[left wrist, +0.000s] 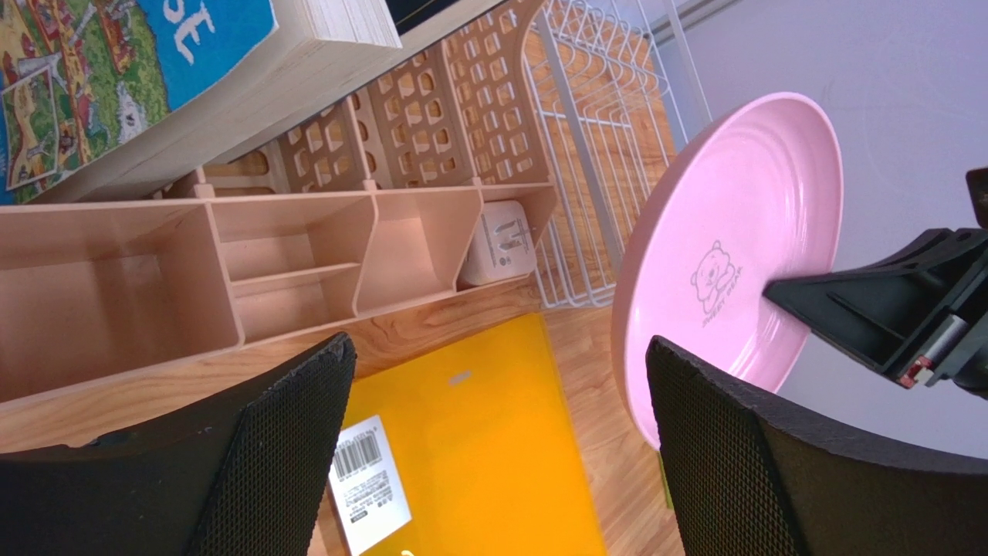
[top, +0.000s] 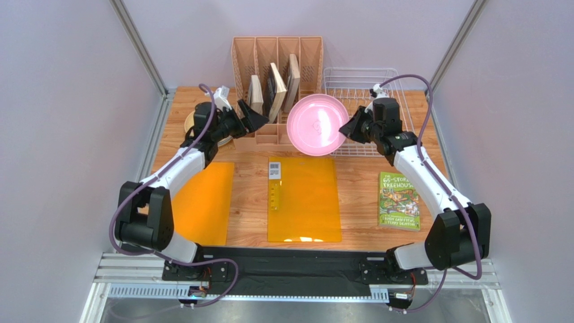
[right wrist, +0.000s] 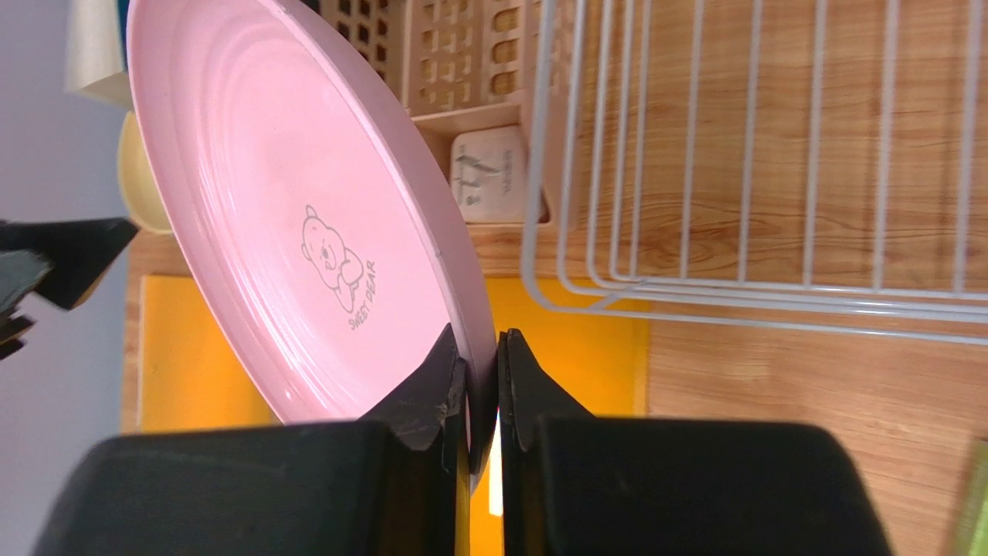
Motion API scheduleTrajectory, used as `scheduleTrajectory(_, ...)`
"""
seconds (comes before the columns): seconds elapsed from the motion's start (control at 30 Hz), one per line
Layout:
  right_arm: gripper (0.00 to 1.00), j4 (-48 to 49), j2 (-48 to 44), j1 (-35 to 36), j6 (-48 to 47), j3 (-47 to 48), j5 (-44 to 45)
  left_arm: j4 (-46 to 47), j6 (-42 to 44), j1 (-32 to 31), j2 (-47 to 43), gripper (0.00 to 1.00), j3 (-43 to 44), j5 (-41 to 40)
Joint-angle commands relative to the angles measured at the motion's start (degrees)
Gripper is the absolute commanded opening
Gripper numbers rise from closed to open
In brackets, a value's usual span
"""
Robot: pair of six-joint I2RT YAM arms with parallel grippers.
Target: Unload the plates from the dish rack
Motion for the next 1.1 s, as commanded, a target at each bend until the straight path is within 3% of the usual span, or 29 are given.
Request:
scheduleTrajectory(0.0, 0.0, 7.15, -1.22, 0.83, 4.01, 0.63, -7.11, 2.67, 1.04, -1.76, 1.1, 0.99, 2.44, -0.6)
scheduleTrajectory(0.37, 0.0, 5.92, 2.12, 1.18, 2.69, 3.88, -9.05, 3.73, 0.95, -7.83, 3.92, 0.92, 6.66, -1.21)
scheduleTrajectory(0.47, 0.0, 6.18, 2.48, 1.27, 2.95, 4.23, -9.66, 4.25, 1.13, -8.71, 4.26, 0.85, 6.75, -1.48)
scheduleTrajectory(0.6, 0.0, 6.62, 2.57, 1.27, 3.39, 4.32, -10.72, 4.25, 0.78, -8.89, 5.58, 0.5, 7.28, -0.6)
scheduleTrajectory(0.67, 0.0, 6.98, 2.48, 1.27, 3.83, 4.14, -11.41, 4.25, 0.78, -9.06, 6.2, 0.25, 7.28, -0.07)
scheduleTrajectory(0.73, 0.0, 7.85, 2.3, 1.27, 4.18, 3.88, -13.17, 4.25, 0.6, -9.24, 6.64, 0.13, 7.45, 0.36)
scheduleTrajectory(0.77, 0.0, 8.03, 2.3, 1.27, 4.36, 3.97, -13.96, 4.17, 0.69, -9.33, 7.08, 0.01, 7.54, 0.28)
scheduleTrajectory(0.9, 0.01, 7.94, 2.48, 1.19, 4.45, 3.79, -14.06, 3.29, 1.74, -9.5, 7.34, 0.0, 7.63, -0.51)
scheduleTrajectory(1.0, 0.13, 7.07, 2.48, 1.18, 3.57, 3.97, -13.01, 0.23, 3.93, -9.5, 6.64, 0.0, 8.24, -2.52)
scheduleTrajectory(1.03, 0.31, 6.8, 2.3, 1.18, 3.13, 4.05, -12.39, -0.83, 5.51, -9.5, 6.03, 0.0, 8.59, -4.88)
scheduleTrajectory(1.07, 0.41, 6.37, 1.95, 1.1, 2.78, 4.06, -11.43, -2.32, 6.31, -9.5, 4.63, 0.0, 8.6, -6.12)
